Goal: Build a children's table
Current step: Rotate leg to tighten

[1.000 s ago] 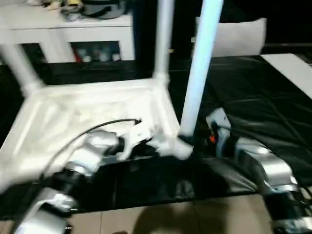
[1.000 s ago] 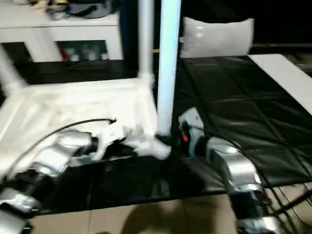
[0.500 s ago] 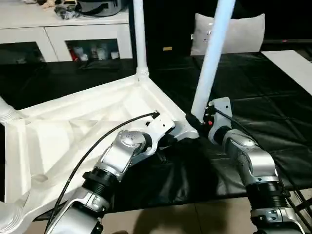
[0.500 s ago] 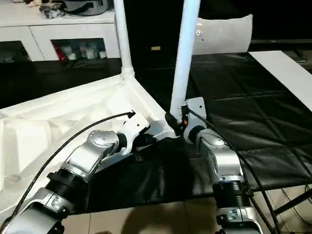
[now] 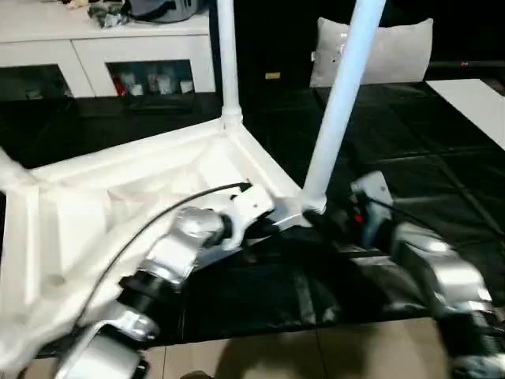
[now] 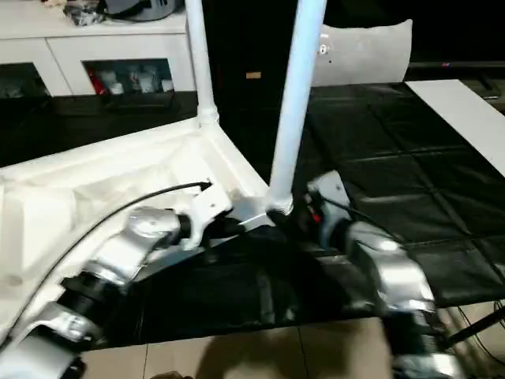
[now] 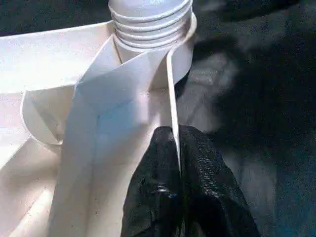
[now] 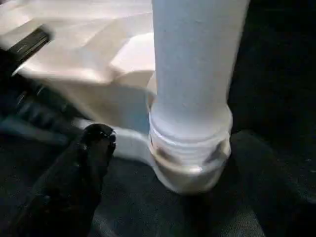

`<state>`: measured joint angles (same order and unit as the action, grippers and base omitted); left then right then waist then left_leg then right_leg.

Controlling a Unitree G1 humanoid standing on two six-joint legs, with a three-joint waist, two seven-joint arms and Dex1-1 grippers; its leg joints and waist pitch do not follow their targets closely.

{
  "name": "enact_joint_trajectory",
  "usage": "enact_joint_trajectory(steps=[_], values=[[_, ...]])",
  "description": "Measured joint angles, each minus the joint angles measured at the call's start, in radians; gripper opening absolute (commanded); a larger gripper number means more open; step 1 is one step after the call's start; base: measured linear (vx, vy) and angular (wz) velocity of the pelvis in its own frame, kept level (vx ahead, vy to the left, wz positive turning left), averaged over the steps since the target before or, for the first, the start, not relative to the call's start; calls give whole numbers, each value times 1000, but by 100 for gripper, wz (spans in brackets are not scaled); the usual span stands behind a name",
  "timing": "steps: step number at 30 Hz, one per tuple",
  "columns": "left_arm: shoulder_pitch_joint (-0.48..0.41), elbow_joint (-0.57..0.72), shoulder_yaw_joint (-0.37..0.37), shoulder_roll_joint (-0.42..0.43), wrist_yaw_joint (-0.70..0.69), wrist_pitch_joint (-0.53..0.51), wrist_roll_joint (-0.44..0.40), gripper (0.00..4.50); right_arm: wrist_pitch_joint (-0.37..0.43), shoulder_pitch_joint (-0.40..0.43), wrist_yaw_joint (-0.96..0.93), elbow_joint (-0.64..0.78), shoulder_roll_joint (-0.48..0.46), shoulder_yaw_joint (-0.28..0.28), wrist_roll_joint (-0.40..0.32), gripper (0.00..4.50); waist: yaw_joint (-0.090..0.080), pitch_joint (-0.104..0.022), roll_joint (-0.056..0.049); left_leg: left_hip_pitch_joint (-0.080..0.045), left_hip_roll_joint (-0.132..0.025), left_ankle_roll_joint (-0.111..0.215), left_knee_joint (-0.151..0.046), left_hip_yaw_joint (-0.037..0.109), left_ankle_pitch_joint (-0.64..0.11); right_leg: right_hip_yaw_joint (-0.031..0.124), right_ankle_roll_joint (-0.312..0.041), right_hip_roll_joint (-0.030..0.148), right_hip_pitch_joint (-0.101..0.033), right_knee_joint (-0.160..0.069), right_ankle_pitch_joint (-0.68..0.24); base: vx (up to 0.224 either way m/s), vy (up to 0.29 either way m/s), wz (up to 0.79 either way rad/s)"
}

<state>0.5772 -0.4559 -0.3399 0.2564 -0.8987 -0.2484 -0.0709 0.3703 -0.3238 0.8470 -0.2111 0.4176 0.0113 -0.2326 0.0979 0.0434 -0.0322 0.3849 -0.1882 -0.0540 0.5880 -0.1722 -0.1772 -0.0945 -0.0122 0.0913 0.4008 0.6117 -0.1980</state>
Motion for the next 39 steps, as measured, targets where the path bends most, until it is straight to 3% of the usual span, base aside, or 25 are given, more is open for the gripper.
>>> enact_joint_trajectory(steps=[4, 5, 12, 16, 26, 32, 37, 39], values=[[-15, 0, -13, 57, -105, 82, 12, 0, -26, 0, 113, 6, 69, 1, -15, 435, 12, 0, 0, 0, 0, 0, 2, 0, -1, 0, -1, 0, -1, 0, 0, 0, 0, 0], [-17, 0, -17, 66, -127, 91, 16, 0, -27, -1, 131, 6, 74, 3, -18, 411, 16, 0, 0, 0, 0, 0, 3, 0, -1, 0, -1, 0, -2, 0, 1, 0, 0, 0], [-19, 15, -66, 127, -290, 162, 37, 0, -23, -3, 319, 14, 137, 69, -55, 360, 43, 0, 0, -1, 0, -2, 5, 0, -2, 0, -4, 1, -3, 1, 2, 0, 0, 0], [-19, 15, -74, 136, -340, 184, 46, 0, -23, -3, 360, 13, 137, 103, -55, 320, 49, 0, 1, -1, -1, -1, 7, 0, -2, 0, -4, 1, -3, 3, 2, 0, 0, 0], [-19, 6, -74, 140, -366, 188, 60, 0, -1, -7, 377, 15, 139, 114, -72, 234, 50, 0, 1, 0, -1, -1, 8, 0, -2, 0, -4, 1, -3, 3, 3, 0, 0, 0], [-19, 6, -71, 134, -362, 174, 67, 0, 22, 4, 364, 47, 137, 104, -78, 208, 50, 0, 1, -1, -1, -1, 8, 0, -2, 0, -4, 1, -3, 4, 3, 0, 0, 0], [-23, 6, -27, 89, -251, 63, 63, 0, 62, 8, 181, 51, 46, 64, -59, 201, 39, -1, 1, -3, -1, -2, 9, -1, -2, 1, -5, 1, -3, 5, 5, 0, 0, 0], [-21, 6, -7, 51, -169, 8, 50, 0, 72, -6, 73, 36, -2, 47, -31, 199, 22, -1, 1, -3, -1, -3, 10, -1, -1, 1, -1, 1, -3, 4, 6, 0, 0, 0]])
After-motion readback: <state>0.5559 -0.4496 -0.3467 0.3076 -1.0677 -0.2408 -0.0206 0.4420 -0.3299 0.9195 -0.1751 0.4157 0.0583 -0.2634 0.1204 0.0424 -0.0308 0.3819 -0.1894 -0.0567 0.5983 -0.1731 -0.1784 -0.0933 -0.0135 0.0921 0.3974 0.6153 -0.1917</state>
